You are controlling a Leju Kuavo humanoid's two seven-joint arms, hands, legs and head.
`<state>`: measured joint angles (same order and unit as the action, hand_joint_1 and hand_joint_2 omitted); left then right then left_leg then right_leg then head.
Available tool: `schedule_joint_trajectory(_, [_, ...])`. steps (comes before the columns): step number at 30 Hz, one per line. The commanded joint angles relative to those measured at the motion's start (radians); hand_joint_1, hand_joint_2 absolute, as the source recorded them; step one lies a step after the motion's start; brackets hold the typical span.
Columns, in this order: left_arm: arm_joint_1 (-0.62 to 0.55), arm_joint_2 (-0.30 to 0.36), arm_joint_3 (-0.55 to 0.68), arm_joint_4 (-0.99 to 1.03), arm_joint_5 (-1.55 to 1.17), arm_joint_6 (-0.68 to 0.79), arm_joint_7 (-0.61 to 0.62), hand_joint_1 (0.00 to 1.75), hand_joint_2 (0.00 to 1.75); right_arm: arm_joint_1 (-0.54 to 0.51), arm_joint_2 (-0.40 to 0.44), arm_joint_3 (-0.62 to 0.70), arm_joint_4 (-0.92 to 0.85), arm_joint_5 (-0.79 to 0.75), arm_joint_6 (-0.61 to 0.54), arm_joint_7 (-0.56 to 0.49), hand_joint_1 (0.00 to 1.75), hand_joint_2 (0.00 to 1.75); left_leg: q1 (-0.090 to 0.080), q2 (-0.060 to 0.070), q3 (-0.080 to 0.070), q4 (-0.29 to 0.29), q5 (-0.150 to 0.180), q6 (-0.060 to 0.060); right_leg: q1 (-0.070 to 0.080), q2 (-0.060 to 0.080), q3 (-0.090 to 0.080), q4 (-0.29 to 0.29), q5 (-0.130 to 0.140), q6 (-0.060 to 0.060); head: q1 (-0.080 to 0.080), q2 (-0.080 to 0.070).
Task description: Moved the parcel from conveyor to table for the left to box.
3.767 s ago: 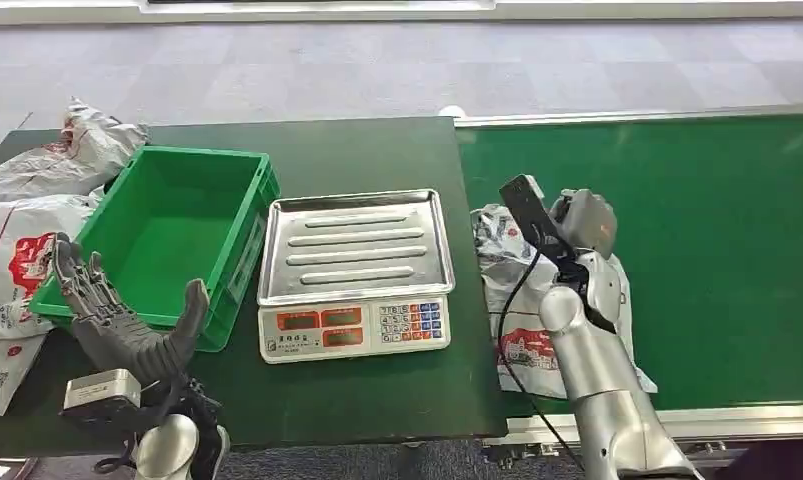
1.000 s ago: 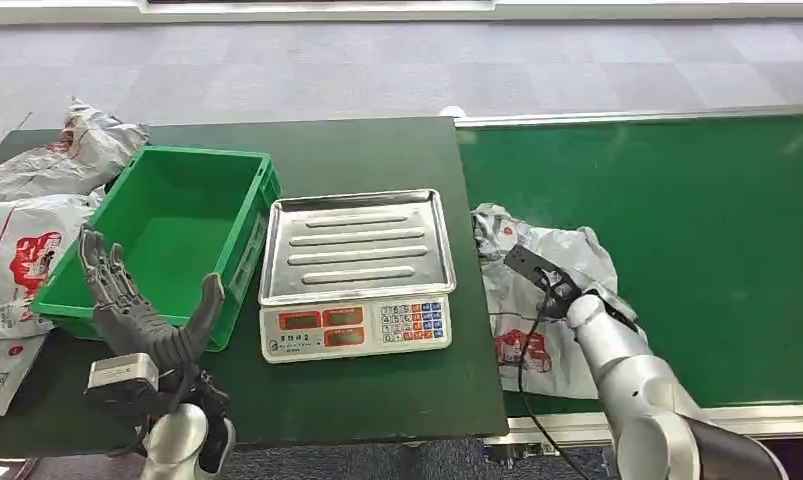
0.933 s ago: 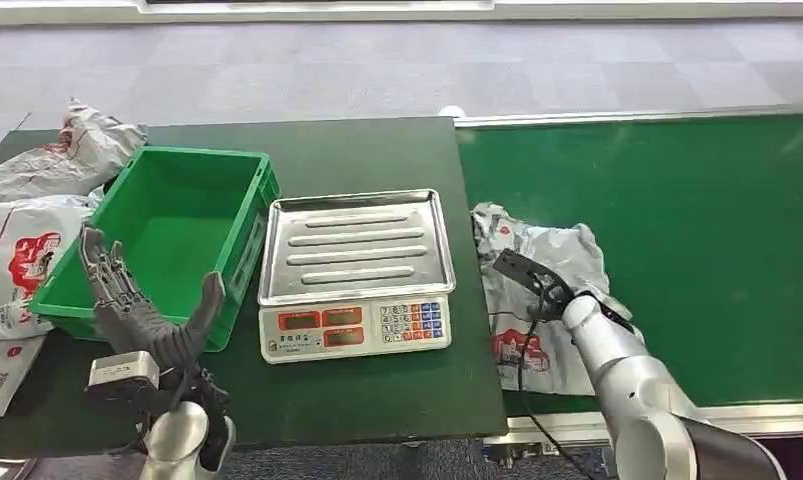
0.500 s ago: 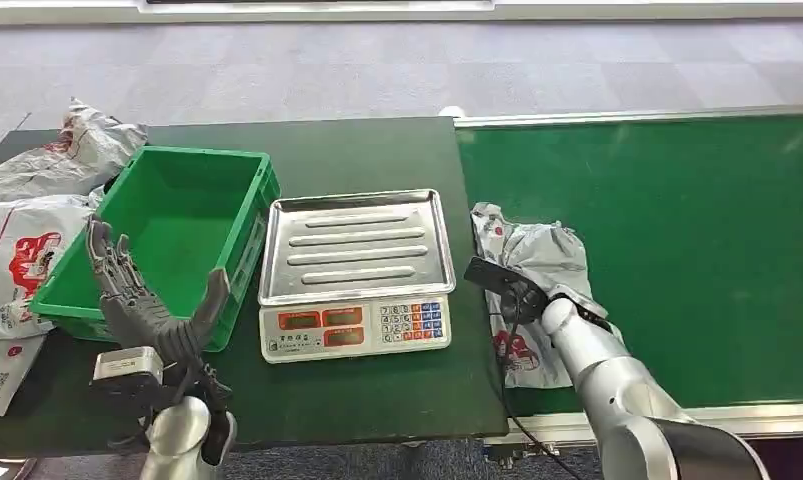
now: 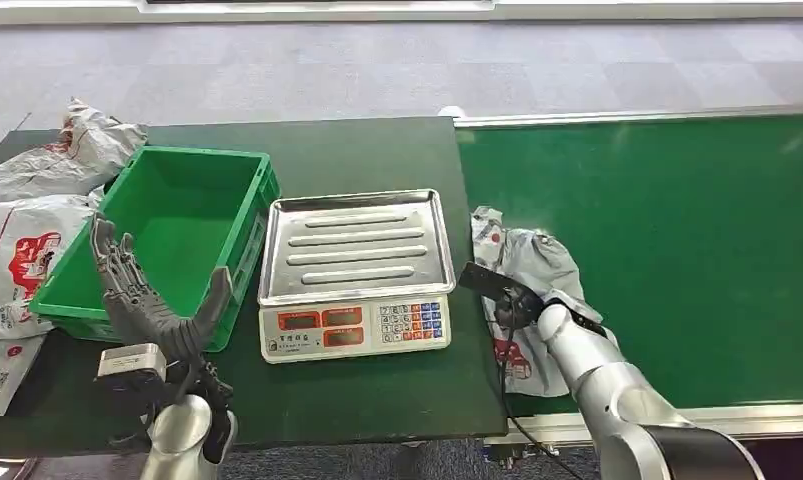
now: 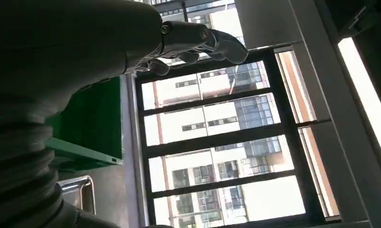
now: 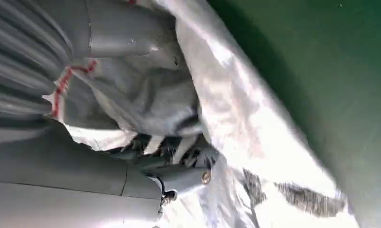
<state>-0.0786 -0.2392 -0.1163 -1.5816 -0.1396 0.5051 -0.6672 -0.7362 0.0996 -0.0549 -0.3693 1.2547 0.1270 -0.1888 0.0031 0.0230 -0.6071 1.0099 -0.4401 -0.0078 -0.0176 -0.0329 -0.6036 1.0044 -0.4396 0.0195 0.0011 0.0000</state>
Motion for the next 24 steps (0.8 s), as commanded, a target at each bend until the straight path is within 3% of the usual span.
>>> schedule_joint_trajectory(1, [-0.02,0.017,0.033,0.042,0.005,-0.003,0.004,0.0,1.75,-0.011,-0.001,0.039,0.011,-0.005,0.006,-0.001,1.75,1.75,0.001,-0.001,0.003,-0.001,0.0,0.0,0.0,0.003,0.003,-0.002,0.0,-0.001,0.0,0.0])
schedule_joint_trajectory(8, [-0.011,0.02,0.033,0.035,0.008,0.003,0.003,0.0,1.75,-0.001,-0.009,0.066,-0.007,-0.055,-0.017,0.012,1.75,1.75,0.001,-0.001,0.002,-0.001,0.0,0.0,0.0,0.002,0.002,-0.001,0.0,-0.001,0.0,0.0])
schedule_joint_trajectory(13, [0.011,0.021,0.042,0.008,0.009,0.011,0.0,0.0,1.75,0.012,-0.006,0.069,-0.074,-0.109,-0.108,0.022,1.75,1.75,0.0,0.0,0.002,-0.001,0.0,0.0,0.0,0.004,0.002,-0.001,0.0,-0.001,0.0,0.0])
schedule_joint_trajectory(15, [0.031,0.021,0.052,-0.017,0.008,0.018,-0.001,0.0,1.75,0.033,0.005,0.064,-0.17,-0.146,-0.167,0.017,1.75,1.75,0.0,0.0,0.002,-0.001,-0.001,0.0,0.0,0.004,0.002,-0.001,0.0,-0.002,0.0,0.0])
schedule_joint_trajectory(24, [0.064,0.008,0.071,-0.053,-0.001,0.026,-0.009,0.0,1.75,0.235,0.003,0.147,-0.773,-0.242,-0.22,0.119,1.75,1.75,0.0,-0.001,0.0,0.0,-0.001,0.0,0.0,0.002,0.0,0.0,-0.001,-0.001,0.0,0.0])
